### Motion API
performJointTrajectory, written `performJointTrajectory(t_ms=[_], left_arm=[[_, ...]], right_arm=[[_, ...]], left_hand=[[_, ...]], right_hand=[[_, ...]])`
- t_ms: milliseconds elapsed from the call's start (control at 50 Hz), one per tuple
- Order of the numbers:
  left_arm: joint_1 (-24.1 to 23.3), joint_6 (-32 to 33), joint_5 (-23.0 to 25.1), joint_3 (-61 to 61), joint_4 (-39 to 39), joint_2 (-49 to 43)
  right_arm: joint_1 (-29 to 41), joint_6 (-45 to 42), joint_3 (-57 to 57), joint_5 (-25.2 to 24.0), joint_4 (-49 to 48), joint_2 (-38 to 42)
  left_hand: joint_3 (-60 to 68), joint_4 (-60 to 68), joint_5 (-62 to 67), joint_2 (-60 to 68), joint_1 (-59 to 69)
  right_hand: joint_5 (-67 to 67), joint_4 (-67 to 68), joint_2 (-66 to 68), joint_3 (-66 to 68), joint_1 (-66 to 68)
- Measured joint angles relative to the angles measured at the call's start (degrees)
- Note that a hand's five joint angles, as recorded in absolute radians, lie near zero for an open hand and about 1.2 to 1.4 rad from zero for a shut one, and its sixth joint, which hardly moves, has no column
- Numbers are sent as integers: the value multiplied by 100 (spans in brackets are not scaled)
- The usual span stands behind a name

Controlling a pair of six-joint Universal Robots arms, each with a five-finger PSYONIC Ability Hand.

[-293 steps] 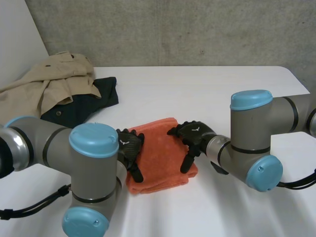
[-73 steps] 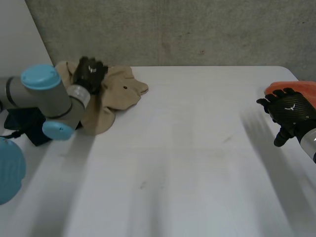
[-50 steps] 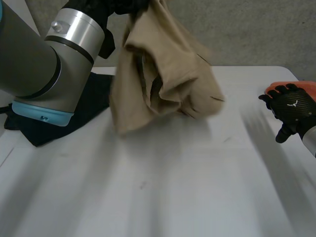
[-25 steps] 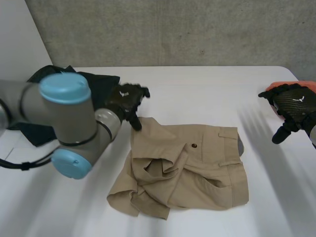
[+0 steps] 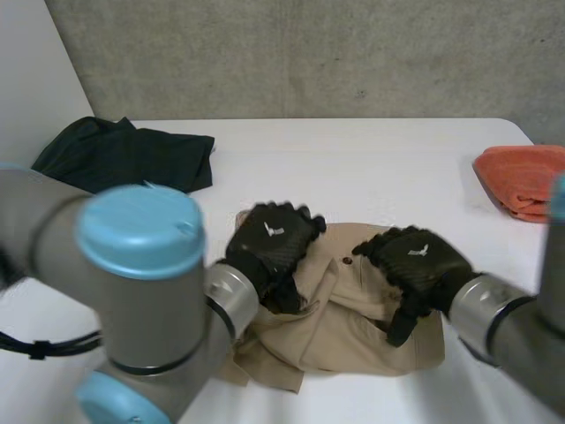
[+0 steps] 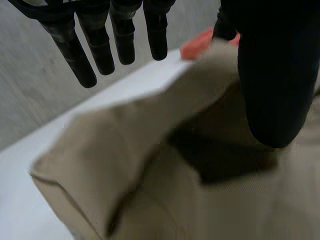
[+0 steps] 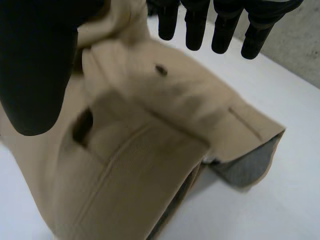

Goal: Fold the laundry.

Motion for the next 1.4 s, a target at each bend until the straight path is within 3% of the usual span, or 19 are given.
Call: performJointTrajectory(t_ms=[40,60,80,100,120,160,320,440,640,820,900,1040,1160,1280,1320,1360,1380,1400], left_arm=[[-15,54,-89,67,76,-219],[-17,99,-160,110,131,-344],[-17,157,-251,153,199,-457],[-15,199,-319,177,250,-516],[-13,249,-396,199,308,-565],[-5,360,-573,227,454,-608],[45,581,-926,-69,1331,653],[248,601,-888,-187,1832,2012],[535,377,-556,336,1456,3496],[582,-155,-452,760,1121,3953],[676,-262,-373,786,1054,3776],[1169,-281,-265,704,1062,2577],[1659,-256,-2,1066,1240,1015],[2018,-251,676,2107,1609,-723],[2115,-254,901,2505,1734,-1201],[2183,-261,1071,2879,1857,-1558],[2200,-264,1108,2985,1895,-1641],[2226,-269,1160,3180,1976,-1774]], right_arm=[[141,-89,47,246,-245,190],[218,-167,73,404,-415,311],[284,-260,98,560,-598,429],[317,-326,112,654,-715,495],[344,-396,122,742,-853,559],[379,-549,132,901,-1172,660],[322,-788,-236,1011,-1914,128],[95,-812,-1212,890,-1562,-736],[-312,-756,-3369,594,-186,-1526],[-340,-736,-4412,614,243,-1798],[-340,-717,-4540,622,411,-1635],[-368,-647,-4560,649,487,-644],[-373,-621,-4693,950,101,851],[-297,-673,-4969,1476,-1063,2331],[-264,-707,-5105,1572,-1477,2737],[-201,-781,-5328,1655,-1940,3252],[-184,-807,-5397,1670,-2044,3378],[-151,-862,-5528,1694,-2215,3591]], left_hand=[[670,688,726,666,752],[670,688,726,666,752],[1995,2036,2035,1997,2299],[1995,2036,2035,1997,2299],[3569,3623,3569,3597,3950],[4722,4770,4583,4768,4586],[4895,4964,4617,4942,4586],[4895,4967,4617,4943,4586],[4921,4972,4617,4955,4586],[4921,4977,4617,4955,4586],[4921,4996,4617,4955,4586],[4922,4996,4617,4956,4586],[4922,4997,4617,4956,4586],[4801,4862,4520,4745,4435],[3459,3498,3242,3463,2973],[1275,1256,996,1245,389],[1275,1256,996,1245,389],[-408,-452,-434,-421,-819]], right_hand=[[388,391,453,450,421],[1271,1277,1289,1285,1372],[2283,2304,2363,2317,2418],[2963,3112,3209,3129,3059],[3757,3930,4061,3941,3814],[4966,5087,5199,5081,4803],[5235,5378,5310,5322,4935],[5245,5422,5310,5370,4935],[5245,5432,5310,5371,4936],[5247,5433,5310,5371,4987],[5273,5433,5310,5371,4987],[5263,5435,5310,5371,4987],[5274,5436,5310,5378,4987],[5182,5326,5215,5292,4925],[3482,3575,3423,3535,3234],[1348,1555,1320,1503,1047],[806,1007,700,965,575],[93,208,98,194,23]])
